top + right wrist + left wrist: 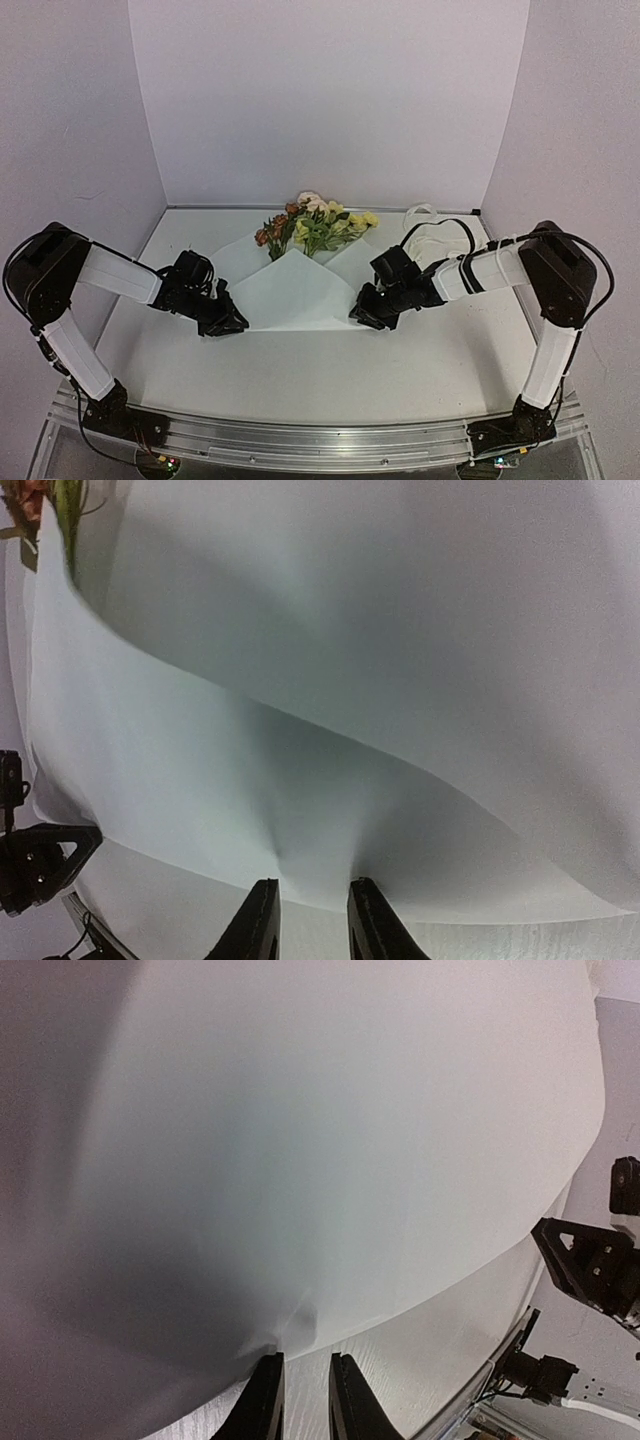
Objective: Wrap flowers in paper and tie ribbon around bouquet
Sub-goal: Press the fold line of the 1/4-folded wrapping paper, then pick up the one-fourth-folded wrapping paper from the center of the board, then fold the one-fourth-folded wrapping paper at the center of the board, then pass from the right arm to the left
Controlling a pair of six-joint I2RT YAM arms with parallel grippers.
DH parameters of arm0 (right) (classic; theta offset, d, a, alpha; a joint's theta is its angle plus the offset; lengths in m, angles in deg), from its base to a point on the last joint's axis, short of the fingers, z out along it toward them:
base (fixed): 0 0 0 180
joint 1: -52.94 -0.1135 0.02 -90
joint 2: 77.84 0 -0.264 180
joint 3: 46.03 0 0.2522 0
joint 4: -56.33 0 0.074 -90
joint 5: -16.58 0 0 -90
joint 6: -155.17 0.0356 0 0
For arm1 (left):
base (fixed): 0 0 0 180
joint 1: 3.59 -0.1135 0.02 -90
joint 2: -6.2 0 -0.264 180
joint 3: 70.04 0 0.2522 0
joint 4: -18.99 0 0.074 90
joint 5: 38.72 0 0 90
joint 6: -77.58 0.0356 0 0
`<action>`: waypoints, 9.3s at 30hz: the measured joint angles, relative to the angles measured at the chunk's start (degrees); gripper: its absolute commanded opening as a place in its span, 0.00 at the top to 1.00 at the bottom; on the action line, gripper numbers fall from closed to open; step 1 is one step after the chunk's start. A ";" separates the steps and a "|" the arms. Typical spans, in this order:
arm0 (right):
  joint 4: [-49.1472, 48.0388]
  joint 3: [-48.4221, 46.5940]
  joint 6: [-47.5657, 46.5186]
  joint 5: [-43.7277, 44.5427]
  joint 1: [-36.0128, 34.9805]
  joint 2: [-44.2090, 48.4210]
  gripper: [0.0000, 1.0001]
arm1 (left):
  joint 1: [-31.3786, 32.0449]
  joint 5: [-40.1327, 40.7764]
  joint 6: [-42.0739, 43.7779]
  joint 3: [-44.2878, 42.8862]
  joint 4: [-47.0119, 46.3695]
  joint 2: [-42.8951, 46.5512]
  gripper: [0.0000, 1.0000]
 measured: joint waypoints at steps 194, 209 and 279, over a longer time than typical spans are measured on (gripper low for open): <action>-6.03 17.26 -12.94 27.61 -13.19 28.00 1.00 | 20.06 0.81 3.51 -52.18 10.08 -36.45 0.84; -4.41 15.71 -14.42 26.17 -13.27 25.96 1.00 | 19.89 2.14 7.17 -44.67 12.87 -24.29 0.67; -7.91 -10.90 -11.32 11.71 -13.27 -5.77 1.00 | 10.36 9.16 18.85 -49.04 21.84 -20.91 0.53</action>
